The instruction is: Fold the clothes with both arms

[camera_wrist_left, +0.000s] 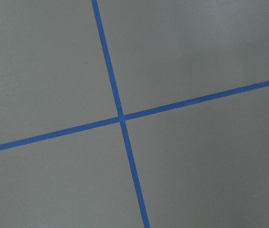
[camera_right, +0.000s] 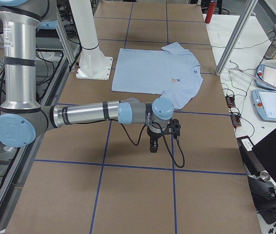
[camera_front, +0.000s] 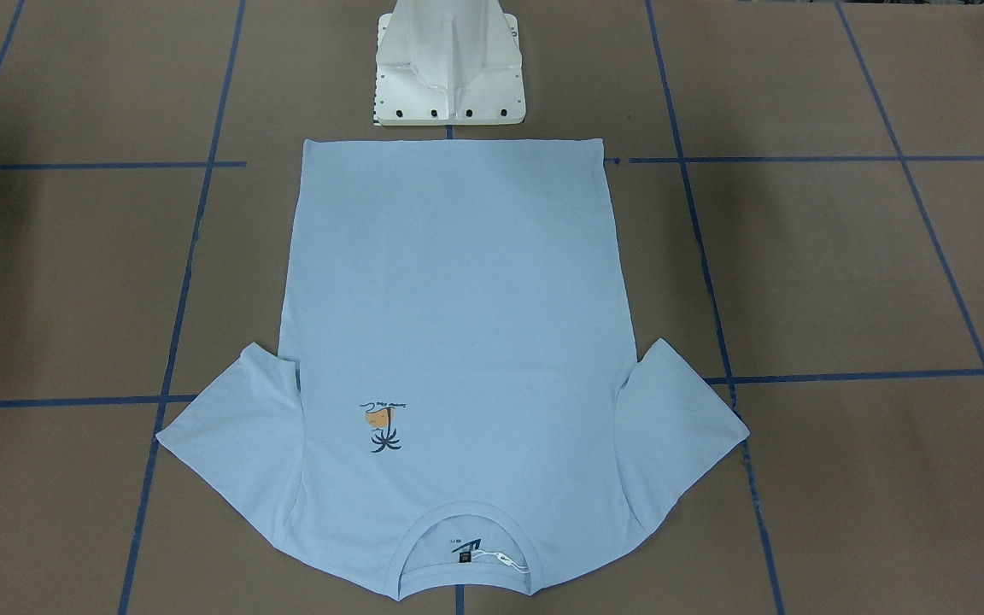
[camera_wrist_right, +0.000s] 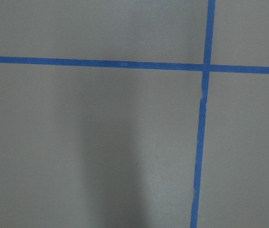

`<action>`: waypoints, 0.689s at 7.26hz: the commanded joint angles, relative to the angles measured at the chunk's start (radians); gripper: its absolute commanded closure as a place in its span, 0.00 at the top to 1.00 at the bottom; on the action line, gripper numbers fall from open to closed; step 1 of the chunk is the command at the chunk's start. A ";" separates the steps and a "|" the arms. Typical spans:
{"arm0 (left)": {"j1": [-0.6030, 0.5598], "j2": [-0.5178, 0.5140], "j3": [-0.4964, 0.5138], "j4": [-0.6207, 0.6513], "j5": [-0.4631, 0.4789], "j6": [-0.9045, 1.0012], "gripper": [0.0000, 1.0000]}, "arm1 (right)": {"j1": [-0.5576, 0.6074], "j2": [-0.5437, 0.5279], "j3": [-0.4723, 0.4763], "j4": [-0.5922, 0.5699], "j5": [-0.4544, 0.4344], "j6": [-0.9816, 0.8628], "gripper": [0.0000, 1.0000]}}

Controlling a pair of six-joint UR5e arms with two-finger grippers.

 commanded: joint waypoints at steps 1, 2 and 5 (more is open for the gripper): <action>0.005 -0.002 -0.033 -0.002 0.006 0.005 1.00 | 0.000 -0.002 -0.003 0.000 0.001 -0.002 1.00; 0.005 0.002 -0.027 -0.010 0.023 0.005 1.00 | 0.002 -0.003 -0.002 0.000 0.002 -0.009 1.00; 0.006 0.005 -0.041 -0.017 0.023 0.012 1.00 | 0.000 -0.002 -0.005 0.000 0.002 0.001 1.00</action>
